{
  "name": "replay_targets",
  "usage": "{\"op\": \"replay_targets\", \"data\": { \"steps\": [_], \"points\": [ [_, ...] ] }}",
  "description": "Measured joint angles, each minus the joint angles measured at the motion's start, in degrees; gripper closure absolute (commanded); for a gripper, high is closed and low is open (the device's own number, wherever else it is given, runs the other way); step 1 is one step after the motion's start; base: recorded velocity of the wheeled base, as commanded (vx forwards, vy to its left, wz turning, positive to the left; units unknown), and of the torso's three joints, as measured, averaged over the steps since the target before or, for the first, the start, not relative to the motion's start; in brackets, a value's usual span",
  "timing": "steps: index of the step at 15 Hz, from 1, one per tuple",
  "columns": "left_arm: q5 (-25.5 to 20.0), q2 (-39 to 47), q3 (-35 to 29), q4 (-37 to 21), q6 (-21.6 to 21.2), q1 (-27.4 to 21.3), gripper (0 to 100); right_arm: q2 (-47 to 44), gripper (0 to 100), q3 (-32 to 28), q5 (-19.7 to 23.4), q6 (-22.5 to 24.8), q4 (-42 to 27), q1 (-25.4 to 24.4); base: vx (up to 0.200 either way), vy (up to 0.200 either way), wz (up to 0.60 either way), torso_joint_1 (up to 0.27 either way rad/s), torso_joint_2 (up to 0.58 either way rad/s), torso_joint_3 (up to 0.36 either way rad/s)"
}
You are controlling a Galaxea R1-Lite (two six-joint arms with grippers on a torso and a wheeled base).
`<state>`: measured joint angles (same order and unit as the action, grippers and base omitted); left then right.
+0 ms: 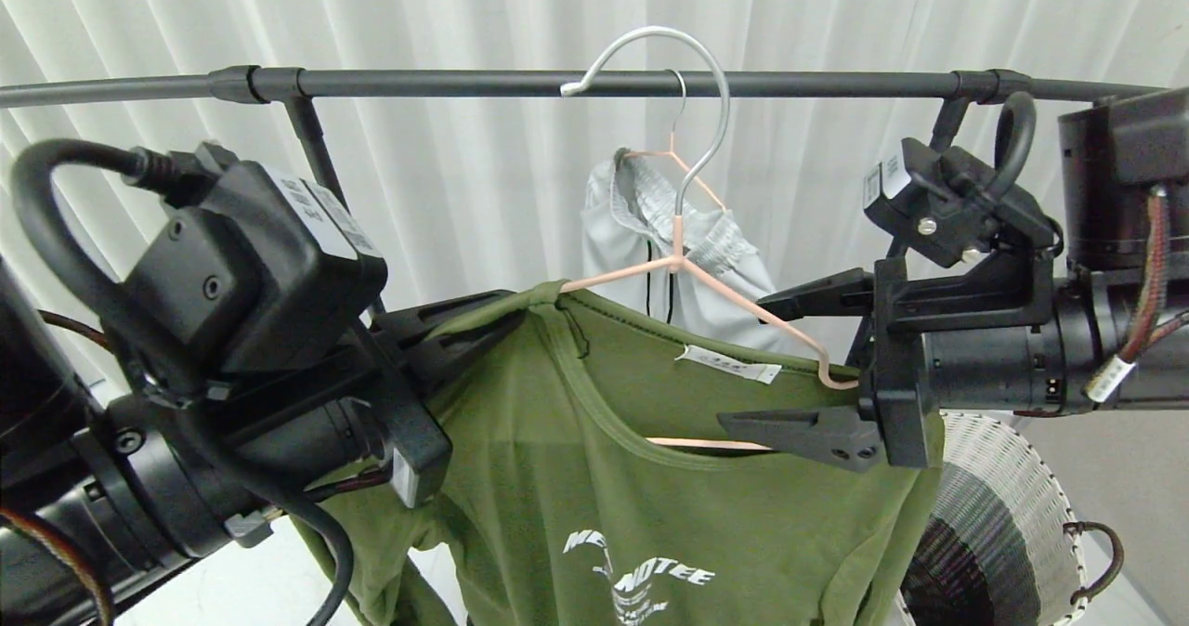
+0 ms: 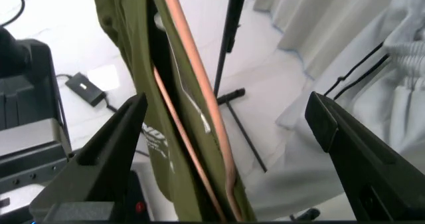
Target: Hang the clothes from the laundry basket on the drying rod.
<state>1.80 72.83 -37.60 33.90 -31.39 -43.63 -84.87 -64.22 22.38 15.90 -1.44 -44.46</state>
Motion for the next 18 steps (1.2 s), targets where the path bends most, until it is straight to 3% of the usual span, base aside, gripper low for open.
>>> {"op": "replay_targets", "data": {
  "steps": [5,6,14,15,18],
  "points": [
    [-0.24,-0.80,-0.02,-0.07,0.00,-0.05,100,-1.38,0,-0.16,0.02,0.09,-0.23,0.15,0.000,0.000,0.00,0.000,0.00,0.000],
    [-0.24,-0.87,-0.07,-0.07,-0.02,-0.05,100,-1.49,100,-0.20,0.00,0.06,-0.22,0.15,0.000,0.000,0.00,0.000,0.00,0.000],
    [-0.28,-0.94,-0.22,0.00,0.05,-0.06,100,-1.73,100,-0.69,0.09,2.95,0.07,1.11,0.000,0.000,0.00,0.000,0.00,0.000],
    [-0.28,-0.94,-0.22,0.01,-0.05,-0.09,0,-1.73,100,-0.99,0.09,3.28,0.07,1.29,0.000,0.000,0.00,0.000,0.00,0.000],
    [-0.28,-0.95,0.00,0.20,-0.62,-0.06,0,-1.71,100,-2.91,-0.07,5.39,-0.22,1.85,0.000,0.000,0.00,0.000,0.00,0.000]
  ]
}}
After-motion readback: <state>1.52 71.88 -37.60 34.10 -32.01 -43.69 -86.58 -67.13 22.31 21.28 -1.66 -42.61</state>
